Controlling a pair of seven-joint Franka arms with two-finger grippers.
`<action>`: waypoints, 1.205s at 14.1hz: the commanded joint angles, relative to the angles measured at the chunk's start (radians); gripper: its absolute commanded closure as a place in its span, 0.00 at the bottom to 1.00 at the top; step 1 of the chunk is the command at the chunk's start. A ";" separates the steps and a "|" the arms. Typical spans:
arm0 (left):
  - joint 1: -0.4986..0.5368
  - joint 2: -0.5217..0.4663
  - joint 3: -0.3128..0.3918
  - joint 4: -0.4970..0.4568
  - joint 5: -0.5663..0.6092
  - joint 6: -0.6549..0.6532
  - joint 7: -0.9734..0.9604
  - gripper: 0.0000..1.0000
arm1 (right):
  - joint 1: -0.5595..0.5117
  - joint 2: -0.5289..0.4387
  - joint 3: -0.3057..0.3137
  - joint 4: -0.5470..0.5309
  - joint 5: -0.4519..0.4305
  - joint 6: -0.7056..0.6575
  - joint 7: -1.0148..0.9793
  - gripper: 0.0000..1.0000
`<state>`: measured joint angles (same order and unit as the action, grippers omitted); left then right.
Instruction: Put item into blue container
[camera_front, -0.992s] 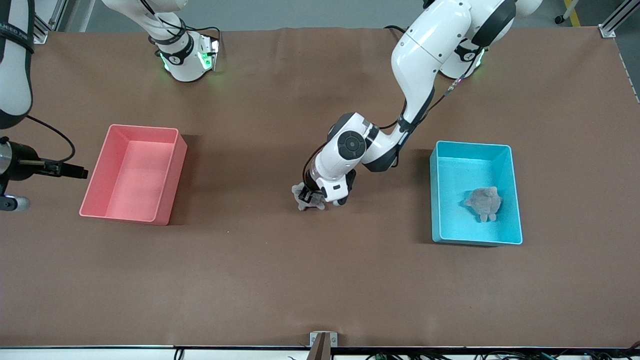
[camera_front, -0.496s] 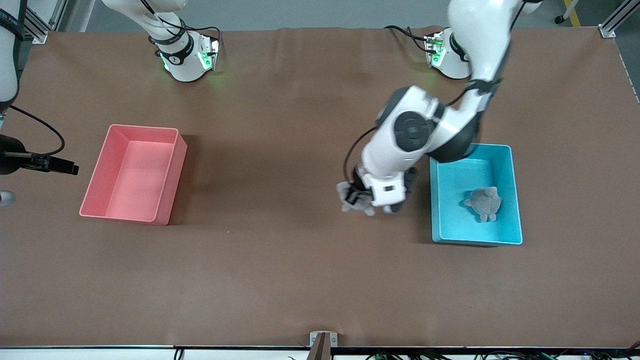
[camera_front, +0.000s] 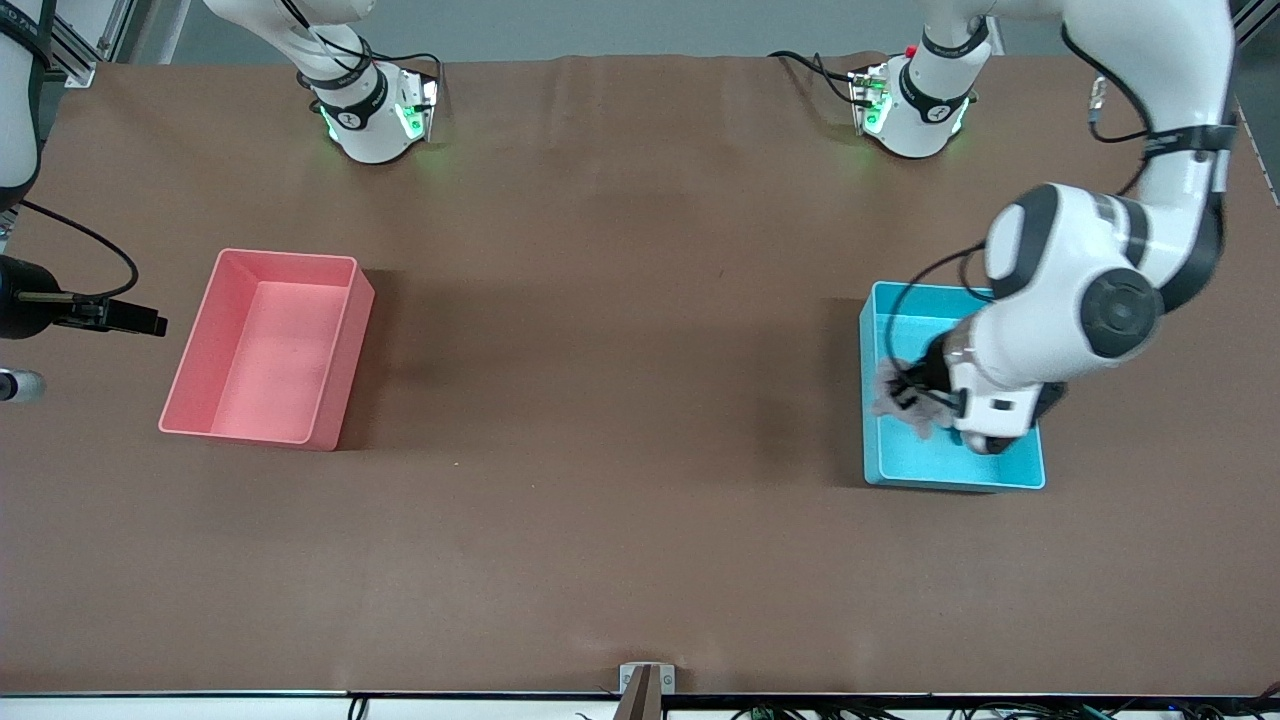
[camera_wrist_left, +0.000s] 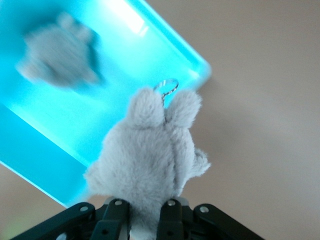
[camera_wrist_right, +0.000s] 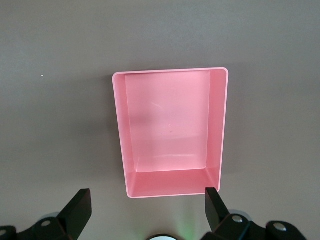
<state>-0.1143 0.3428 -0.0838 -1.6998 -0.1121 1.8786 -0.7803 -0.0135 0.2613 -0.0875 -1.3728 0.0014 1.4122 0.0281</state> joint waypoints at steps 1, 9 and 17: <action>0.088 -0.007 -0.013 -0.096 0.032 0.022 0.116 1.00 | -0.003 -0.004 0.006 0.014 0.002 -0.016 0.010 0.00; 0.073 0.102 -0.017 -0.092 0.034 0.073 0.093 0.00 | -0.006 -0.117 0.002 -0.098 0.011 0.027 0.004 0.00; 0.056 0.039 -0.016 0.217 0.040 -0.200 0.098 0.00 | -0.017 -0.241 0.000 -0.176 0.019 0.025 0.000 0.00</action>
<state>-0.0628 0.3858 -0.0995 -1.5874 -0.0965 1.7810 -0.6827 -0.0184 0.1289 -0.0922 -1.4342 0.0062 1.4142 0.0290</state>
